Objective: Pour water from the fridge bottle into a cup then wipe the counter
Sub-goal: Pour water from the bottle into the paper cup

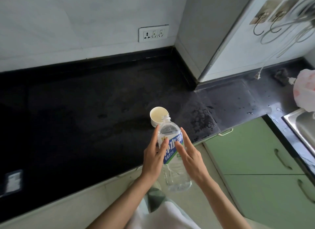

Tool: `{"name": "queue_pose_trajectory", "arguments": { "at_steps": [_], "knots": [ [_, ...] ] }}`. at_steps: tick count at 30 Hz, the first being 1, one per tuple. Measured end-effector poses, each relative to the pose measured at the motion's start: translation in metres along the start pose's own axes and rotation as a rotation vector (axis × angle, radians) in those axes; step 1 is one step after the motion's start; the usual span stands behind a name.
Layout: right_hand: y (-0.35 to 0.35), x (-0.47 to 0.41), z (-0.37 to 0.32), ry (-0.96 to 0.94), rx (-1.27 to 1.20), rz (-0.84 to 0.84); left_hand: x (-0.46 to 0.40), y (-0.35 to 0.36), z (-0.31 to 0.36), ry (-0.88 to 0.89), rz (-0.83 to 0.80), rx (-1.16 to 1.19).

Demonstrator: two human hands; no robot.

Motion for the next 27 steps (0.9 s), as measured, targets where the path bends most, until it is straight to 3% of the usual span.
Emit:
{"name": "queue_pose_trajectory", "arguments": {
  "at_steps": [27],
  "knots": [
    [-0.004,-0.007,-0.004,0.185,0.162,-0.003,-0.009,-0.004,0.001,-0.016,-0.034,-0.090]
  ]
}}
Point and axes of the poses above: each hand's wrist, its own x-axis away from the middle knuckle, its own y-axis out of the palm, z = x × y, the point moved 7 cm from there along -x, towards the middle knuckle, and after that the axes turned 8 degrees about -z, right-handed, at the moved point
